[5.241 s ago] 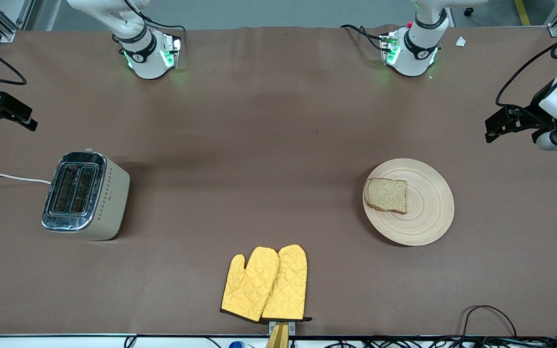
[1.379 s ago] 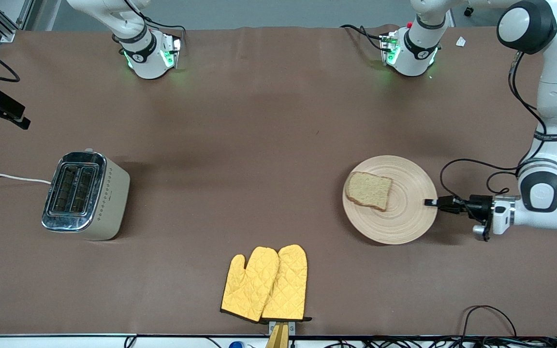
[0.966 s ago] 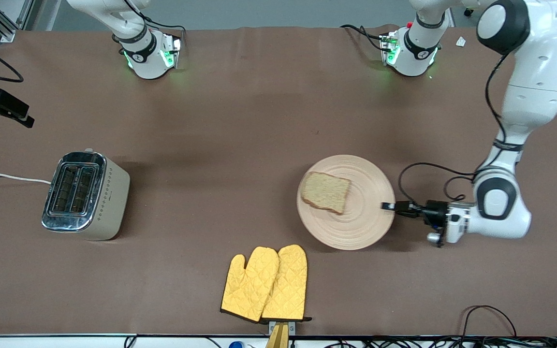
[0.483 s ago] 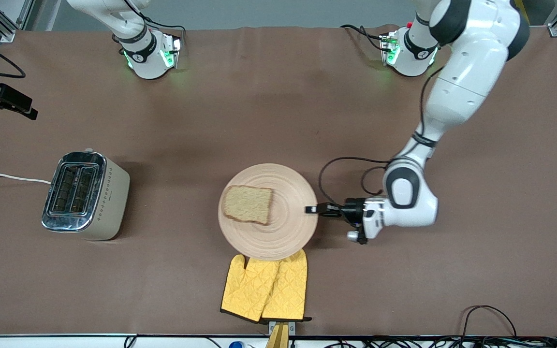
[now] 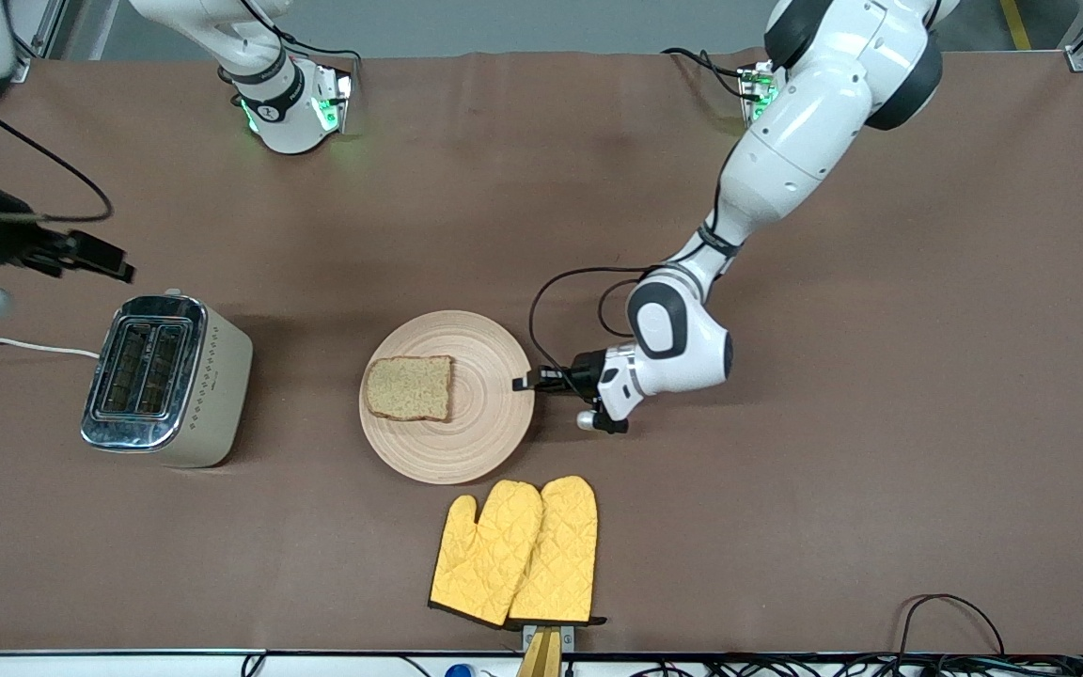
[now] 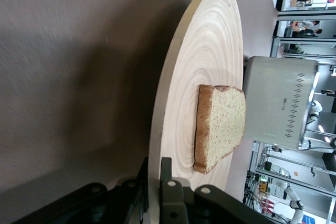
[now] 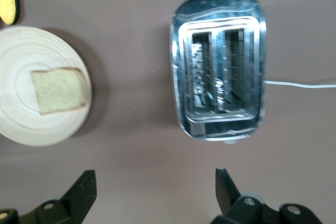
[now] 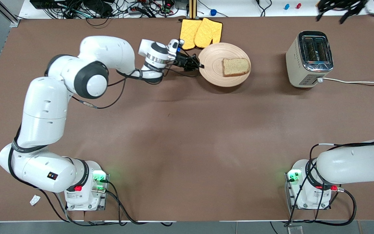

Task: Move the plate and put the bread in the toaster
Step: 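Reach the right gripper to the bread while the left gripper withdraws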

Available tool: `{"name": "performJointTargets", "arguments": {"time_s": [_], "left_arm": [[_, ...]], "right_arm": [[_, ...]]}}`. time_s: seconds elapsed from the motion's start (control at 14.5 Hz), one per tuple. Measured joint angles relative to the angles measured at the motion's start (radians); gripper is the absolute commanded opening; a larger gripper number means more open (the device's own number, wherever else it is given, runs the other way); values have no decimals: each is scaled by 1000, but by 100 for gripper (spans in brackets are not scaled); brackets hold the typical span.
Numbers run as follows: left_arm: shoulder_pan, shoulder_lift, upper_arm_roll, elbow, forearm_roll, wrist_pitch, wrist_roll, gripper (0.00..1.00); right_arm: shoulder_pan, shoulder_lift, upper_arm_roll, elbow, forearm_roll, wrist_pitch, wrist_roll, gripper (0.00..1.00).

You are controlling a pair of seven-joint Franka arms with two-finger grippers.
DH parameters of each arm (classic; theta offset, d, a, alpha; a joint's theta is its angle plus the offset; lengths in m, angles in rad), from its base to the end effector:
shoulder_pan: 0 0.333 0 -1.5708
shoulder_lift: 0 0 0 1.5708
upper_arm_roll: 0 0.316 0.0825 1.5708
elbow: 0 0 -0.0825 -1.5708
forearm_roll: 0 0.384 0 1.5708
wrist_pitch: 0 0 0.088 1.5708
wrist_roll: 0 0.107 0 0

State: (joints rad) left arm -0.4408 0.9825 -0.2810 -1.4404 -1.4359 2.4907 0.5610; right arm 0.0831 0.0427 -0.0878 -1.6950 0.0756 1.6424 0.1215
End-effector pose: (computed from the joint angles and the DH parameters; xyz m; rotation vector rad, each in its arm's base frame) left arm 0.5683 -0.4435 0.1193 2.0793 0.0970 -0.0873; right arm 0.5657 0.0058 0.5482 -3.0651 0.2077 0.1524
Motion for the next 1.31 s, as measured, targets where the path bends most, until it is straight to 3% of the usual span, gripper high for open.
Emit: {"name": "performJointTargets", "arguments": {"time_s": [0.07,0.14,0.28,0.55,0.76,1.1,1.31], "left_arm": [[-10,9,0,12,-16,0,1,5],[-16,14,0,20,-20,2,-1,21],[-16,16,1,26,-20,2,-16,97],[5,14,16,45,-15,2,-31,100],[70,-2,23,44,64,1,-46,100],[222,-139,24,-44,406,-26,-189,100],[341,-262,25,-110,633,-151,-251,100]], "right_arm": [[28,19,2,-12,0,34,31,100],[54,38,4,-25,0,73,53,100],[85,75,6,-62,6,169,84,100],[136,123,7,-179,33,380,168,100],[199,164,8,-206,35,461,292,100],[262,262,9,-210,35,588,365,100],[269,306,9,-212,36,638,369,100]]}}
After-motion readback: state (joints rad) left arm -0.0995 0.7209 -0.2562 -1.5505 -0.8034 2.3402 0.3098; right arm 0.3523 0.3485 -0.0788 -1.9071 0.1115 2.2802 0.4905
